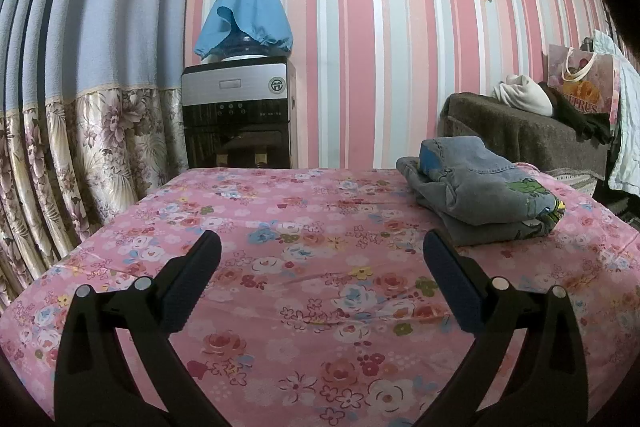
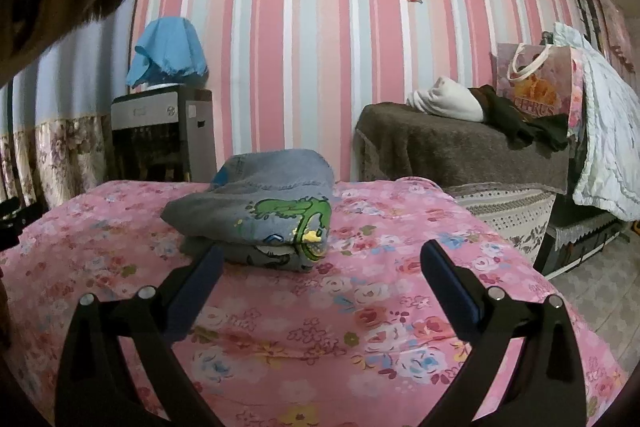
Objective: Fold large clothes
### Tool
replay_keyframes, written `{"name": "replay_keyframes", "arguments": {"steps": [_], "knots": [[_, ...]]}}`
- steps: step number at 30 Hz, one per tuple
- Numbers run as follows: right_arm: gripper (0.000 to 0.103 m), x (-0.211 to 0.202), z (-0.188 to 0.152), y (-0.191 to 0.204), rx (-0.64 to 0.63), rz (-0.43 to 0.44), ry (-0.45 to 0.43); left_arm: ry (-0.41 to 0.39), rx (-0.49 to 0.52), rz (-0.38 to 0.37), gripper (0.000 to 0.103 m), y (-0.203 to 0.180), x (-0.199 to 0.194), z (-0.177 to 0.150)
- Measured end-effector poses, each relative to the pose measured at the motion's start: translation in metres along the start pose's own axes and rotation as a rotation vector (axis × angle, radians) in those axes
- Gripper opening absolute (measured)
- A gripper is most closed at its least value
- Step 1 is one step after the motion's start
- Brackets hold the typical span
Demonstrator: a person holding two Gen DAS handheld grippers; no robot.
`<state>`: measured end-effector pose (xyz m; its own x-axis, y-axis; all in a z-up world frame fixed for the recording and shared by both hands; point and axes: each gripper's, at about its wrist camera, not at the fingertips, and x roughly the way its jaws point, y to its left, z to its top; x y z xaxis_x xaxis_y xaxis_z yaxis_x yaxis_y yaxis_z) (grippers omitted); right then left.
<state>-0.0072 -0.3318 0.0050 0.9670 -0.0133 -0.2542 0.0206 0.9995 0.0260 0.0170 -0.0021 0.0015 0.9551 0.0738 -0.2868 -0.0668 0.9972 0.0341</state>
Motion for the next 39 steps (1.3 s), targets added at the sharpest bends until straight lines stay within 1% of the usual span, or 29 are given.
{"name": "replay_keyframes", "arguments": {"steps": [10, 13, 15, 17, 21, 30, 34, 39], "knots": [[0.099, 0.001, 0.0, -0.005, 0.006, -0.006, 0.008, -0.002, 0.001, 0.002, 0.1, 0.0, -0.002, 0.001], [0.099, 0.007, -0.001, 0.003, -0.041, -0.004, 0.036, 0.001, 0.0, 0.002, 0.1, -0.001, -0.001, 0.001], [0.099, 0.002, 0.0, 0.0, -0.019, 0.01, 0.012, -0.001, 0.004, 0.001, 0.1, -0.001, -0.002, 0.001], [0.099, 0.003, 0.0, -0.005, 0.005, -0.002, 0.015, 0.002, -0.003, 0.001, 0.1, 0.0, -0.001, 0.002], [0.099, 0.005, 0.0, 0.001, -0.02, -0.008, 0.024, 0.013, 0.012, -0.003, 0.1, -0.002, 0.001, 0.003], [0.101, 0.006, 0.0, 0.005, -0.033, -0.015, 0.025, 0.006, 0.029, -0.001, 0.1, -0.005, 0.0, 0.004], [0.101, 0.007, 0.0, 0.007, -0.035, -0.004, 0.027, 0.007, 0.016, -0.007, 0.1, -0.002, 0.001, 0.004], [0.101, 0.008, 0.0, 0.007, -0.035, -0.004, 0.029, 0.005, 0.013, 0.018, 0.1, -0.004, 0.004, 0.003]]}}
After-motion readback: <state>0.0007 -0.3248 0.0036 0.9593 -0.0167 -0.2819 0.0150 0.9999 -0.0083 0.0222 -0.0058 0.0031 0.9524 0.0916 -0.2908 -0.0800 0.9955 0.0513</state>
